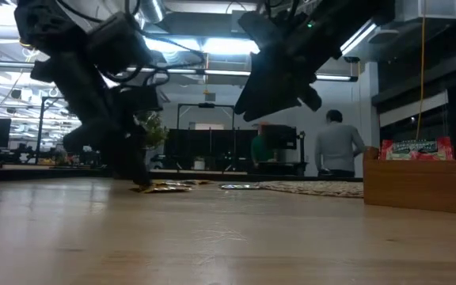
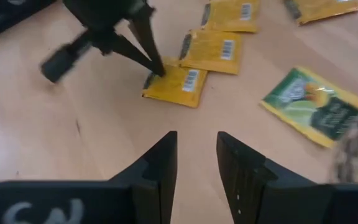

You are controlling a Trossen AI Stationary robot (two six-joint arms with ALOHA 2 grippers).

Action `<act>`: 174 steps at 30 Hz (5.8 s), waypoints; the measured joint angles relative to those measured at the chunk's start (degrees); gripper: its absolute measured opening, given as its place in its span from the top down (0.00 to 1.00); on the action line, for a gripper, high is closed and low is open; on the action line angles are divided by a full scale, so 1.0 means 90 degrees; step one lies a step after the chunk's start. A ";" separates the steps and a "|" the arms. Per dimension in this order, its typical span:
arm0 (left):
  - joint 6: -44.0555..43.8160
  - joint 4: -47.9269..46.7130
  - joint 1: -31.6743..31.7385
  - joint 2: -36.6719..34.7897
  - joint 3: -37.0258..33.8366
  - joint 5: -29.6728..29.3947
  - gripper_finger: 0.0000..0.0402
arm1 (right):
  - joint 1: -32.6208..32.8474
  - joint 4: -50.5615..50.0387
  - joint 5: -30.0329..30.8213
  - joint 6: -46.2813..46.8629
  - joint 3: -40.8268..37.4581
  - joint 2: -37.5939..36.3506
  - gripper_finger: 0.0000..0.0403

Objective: Pick & Place Tea
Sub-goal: Put the orange tea bag into the right slot of the wooden organizer

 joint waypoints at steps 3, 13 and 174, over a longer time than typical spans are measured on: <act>-0.0085 0.0005 -0.0160 0.0153 0.0020 -0.0033 0.99 | 0.0000 0.0281 -0.0231 0.0163 0.0002 0.0132 0.72; 0.0550 -0.0039 -0.1091 0.0120 0.0019 0.0507 0.99 | 0.0000 0.1091 -0.0897 0.0302 0.0002 0.0770 0.72; -0.1602 -0.1304 -0.2108 -0.1540 -0.0002 0.0740 0.99 | 0.0350 -0.0469 -0.3573 -0.1762 0.2780 0.2739 0.73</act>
